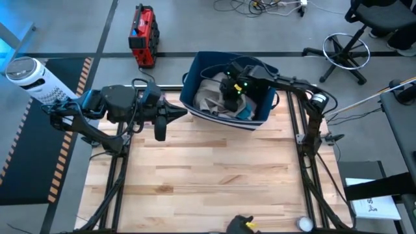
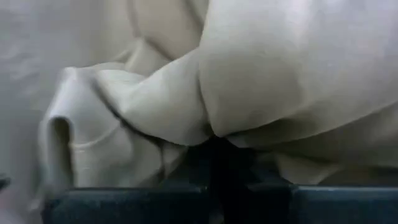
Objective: Sort clothes
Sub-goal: Put the gray pants into the blue laundry bin, then adjust the blue laundry bin, then return to Home Position
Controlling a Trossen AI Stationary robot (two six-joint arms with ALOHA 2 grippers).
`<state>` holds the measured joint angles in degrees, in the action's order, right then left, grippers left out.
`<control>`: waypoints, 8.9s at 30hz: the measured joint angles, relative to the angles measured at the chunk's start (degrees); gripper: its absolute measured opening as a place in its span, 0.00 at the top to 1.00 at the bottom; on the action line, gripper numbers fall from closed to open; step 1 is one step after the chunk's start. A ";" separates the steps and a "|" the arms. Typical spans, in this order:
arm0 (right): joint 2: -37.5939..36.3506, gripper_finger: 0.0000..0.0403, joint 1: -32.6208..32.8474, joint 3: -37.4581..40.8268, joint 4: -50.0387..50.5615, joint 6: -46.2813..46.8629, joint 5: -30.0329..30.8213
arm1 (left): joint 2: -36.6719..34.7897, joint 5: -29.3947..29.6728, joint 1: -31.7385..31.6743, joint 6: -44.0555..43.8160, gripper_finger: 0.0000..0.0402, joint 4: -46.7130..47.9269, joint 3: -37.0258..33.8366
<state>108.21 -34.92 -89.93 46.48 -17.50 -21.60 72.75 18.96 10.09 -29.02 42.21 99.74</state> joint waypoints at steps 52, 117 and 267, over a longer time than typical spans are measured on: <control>-15.08 1.00 5.71 15.25 -7.04 -1.61 -4.79 | 0.00 -0.07 0.00 1.85 1.00 -0.21 0.00; -68.92 1.00 23.79 45.08 -25.87 25.85 15.68 | -48.54 -4.35 -0.17 13.44 1.00 -27.98 -67.96; -108.13 1.00 17.43 85.76 -39.57 24.55 6.50 | -72.60 -11.43 -6.16 17.58 1.00 -44.27 -99.16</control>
<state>0.08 -17.50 -4.16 6.92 7.05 -15.09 0.15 7.53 3.92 -11.44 -2.07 0.58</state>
